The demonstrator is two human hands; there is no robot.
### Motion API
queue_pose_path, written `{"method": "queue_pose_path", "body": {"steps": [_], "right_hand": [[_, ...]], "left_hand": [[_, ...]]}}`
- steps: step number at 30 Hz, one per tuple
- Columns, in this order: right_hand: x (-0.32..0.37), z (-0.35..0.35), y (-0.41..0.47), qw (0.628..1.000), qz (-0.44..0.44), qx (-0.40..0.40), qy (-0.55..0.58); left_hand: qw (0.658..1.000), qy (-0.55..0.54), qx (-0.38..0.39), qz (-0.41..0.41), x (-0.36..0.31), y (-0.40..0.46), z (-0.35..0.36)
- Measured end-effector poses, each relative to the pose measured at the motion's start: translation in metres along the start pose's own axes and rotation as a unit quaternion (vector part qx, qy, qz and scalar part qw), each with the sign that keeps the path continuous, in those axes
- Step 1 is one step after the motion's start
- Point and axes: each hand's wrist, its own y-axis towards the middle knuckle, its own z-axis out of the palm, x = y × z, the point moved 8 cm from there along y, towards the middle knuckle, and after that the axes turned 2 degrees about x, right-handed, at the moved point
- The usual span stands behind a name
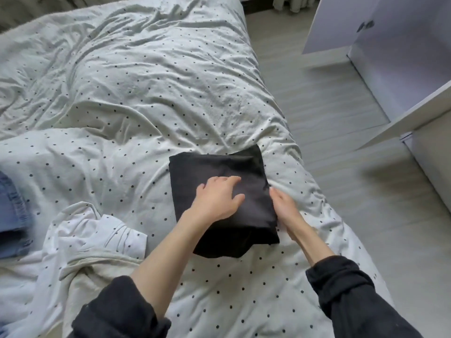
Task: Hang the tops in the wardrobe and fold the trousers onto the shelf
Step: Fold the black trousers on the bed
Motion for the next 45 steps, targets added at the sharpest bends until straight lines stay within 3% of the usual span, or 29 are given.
{"method": "queue_pose_path", "body": {"steps": [3, 6, 9, 14, 17, 19, 21, 22, 24, 27, 35, 38, 43, 45], "right_hand": [[0.004, 0.010, -0.016, 0.975, -0.088, -0.044, -0.198], [0.015, 0.057, -0.042, 0.927, -0.187, -0.026, -0.325], [0.002, 0.092, -0.038, 0.899, -0.179, -0.007, -0.399], [-0.029, 0.102, -0.001, 0.868, -0.157, -0.010, -0.471], [-0.033, 0.104, 0.005, 0.866, -0.159, -0.013, -0.473], [-0.035, 0.104, 0.005, 0.866, -0.158, -0.004, -0.475], [-0.034, 0.101, 0.005, 0.868, -0.160, 0.002, -0.469], [-0.033, 0.099, 0.004, 0.871, -0.161, 0.007, -0.465], [-0.032, 0.097, 0.003, 0.874, -0.156, 0.019, -0.459], [-0.030, 0.096, -0.001, 0.874, -0.149, 0.038, -0.461], [-0.015, 0.095, -0.043, 0.908, -0.169, 0.106, -0.368], [-0.007, 0.103, -0.070, 0.924, -0.186, 0.147, -0.299], [0.007, 0.050, -0.029, 0.965, -0.132, -0.065, -0.215], [-0.008, 0.036, -0.006, 0.983, -0.039, -0.062, -0.169]], "left_hand": [[0.989, 0.147, 0.004, -0.008, 0.052, -0.006, 0.016], [0.985, 0.172, -0.015, -0.014, 0.086, -0.014, 0.027], [0.983, 0.174, -0.051, -0.006, 0.097, -0.009, 0.031], [0.985, 0.164, -0.036, -0.021, 0.107, 0.018, 0.056], [0.991, 0.090, -0.095, 0.013, 0.104, 0.022, 0.054], [0.975, -0.035, -0.220, 0.023, 0.103, 0.013, 0.028], [0.935, -0.150, -0.316, -0.054, 0.121, 0.003, 0.006], [0.917, -0.207, -0.320, -0.114, 0.132, -0.001, 0.002], [0.887, -0.332, -0.240, -0.214, 0.145, -0.003, 0.009], [0.837, -0.487, -0.093, -0.232, 0.132, 0.000, 0.025], [0.822, -0.513, -0.027, -0.247, 0.150, -0.040, 0.036], [0.820, -0.508, -0.045, -0.261, 0.175, -0.071, 0.031], [0.809, -0.510, -0.062, -0.286, 0.200, -0.075, 0.031], [0.804, -0.517, -0.063, -0.287, 0.202, -0.074, 0.035]]}}
